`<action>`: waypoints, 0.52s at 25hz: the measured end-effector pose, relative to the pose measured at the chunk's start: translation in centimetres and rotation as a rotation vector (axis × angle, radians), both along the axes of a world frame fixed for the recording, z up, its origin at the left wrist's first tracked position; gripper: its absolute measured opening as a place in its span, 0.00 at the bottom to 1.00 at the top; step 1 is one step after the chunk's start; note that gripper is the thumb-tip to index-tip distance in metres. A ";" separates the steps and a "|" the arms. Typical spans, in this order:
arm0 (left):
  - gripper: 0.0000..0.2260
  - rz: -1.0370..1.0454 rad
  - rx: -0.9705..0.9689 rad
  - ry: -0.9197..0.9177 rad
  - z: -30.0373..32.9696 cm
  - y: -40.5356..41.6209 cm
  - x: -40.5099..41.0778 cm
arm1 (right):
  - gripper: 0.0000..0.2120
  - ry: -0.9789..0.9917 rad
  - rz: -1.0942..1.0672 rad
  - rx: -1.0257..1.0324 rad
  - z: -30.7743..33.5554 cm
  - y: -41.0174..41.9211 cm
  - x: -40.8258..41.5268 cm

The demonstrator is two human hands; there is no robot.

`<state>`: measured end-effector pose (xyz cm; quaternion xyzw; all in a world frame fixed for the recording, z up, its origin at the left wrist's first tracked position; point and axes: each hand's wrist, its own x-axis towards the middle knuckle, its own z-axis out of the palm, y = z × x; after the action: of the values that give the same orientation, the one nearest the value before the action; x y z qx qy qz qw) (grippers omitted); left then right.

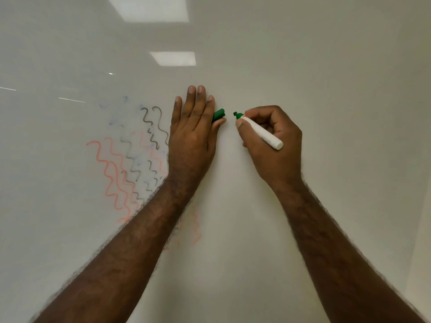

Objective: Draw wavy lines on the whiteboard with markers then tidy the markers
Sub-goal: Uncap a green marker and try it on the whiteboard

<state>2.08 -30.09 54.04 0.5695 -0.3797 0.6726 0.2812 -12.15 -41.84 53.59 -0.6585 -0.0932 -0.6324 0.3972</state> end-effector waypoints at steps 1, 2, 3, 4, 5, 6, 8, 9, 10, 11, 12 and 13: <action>0.21 0.006 -0.001 -0.001 0.0 0.0 0.1 | 0.09 0.004 -0.034 -0.032 0.0 0.1 0.1; 0.21 0.011 -0.003 -0.001 0.0 0.0 0.1 | 0.08 0.007 -0.065 -0.059 0.0 0.2 0.3; 0.21 0.014 -0.005 -0.002 0.0 0.0 0.1 | 0.08 0.005 -0.090 -0.070 0.1 0.3 0.4; 0.21 0.014 -0.009 -0.005 0.0 0.0 0.1 | 0.07 -0.009 -0.113 -0.062 0.2 0.2 0.4; 0.21 0.012 -0.014 -0.009 0.0 -0.1 0.2 | 0.07 -0.039 -0.134 -0.039 0.4 0.0 0.4; 0.21 0.013 -0.016 -0.012 0.0 -0.1 0.2 | 0.07 -0.075 -0.159 -0.010 0.5 -0.2 0.4; 0.21 0.016 -0.017 -0.012 -0.1 -0.2 0.3 | 0.06 -0.117 -0.191 0.024 0.3 -0.5 0.3; 0.21 0.016 -0.020 -0.012 -0.1 -0.2 0.3 | 0.06 -0.115 -0.190 0.009 -0.1 -0.5 0.3; 0.21 0.019 -0.021 -0.012 -0.1 -0.2 0.4 | 0.06 -0.097 -0.186 -0.031 -0.6 -0.3 0.3; 0.21 0.024 -0.020 -0.012 -0.1 -0.2 0.4 | 0.06 -0.070 -0.185 -0.082 -1.1 -0.2 0.3; 0.21 0.028 -0.019 -0.011 -0.1 -0.3 0.4 | 0.06 -0.049 -0.190 -0.115 -1.4 -0.2 0.3; 0.21 0.027 -0.019 -0.011 -0.1 -0.3 0.4 | 0.06 -0.046 -0.196 -0.107 -1.5 -0.4 0.2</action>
<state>2.49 -30.34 53.97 0.5681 -0.3670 0.6831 0.2755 -11.93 -42.27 52.08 -0.6701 -0.0710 -0.6771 0.2956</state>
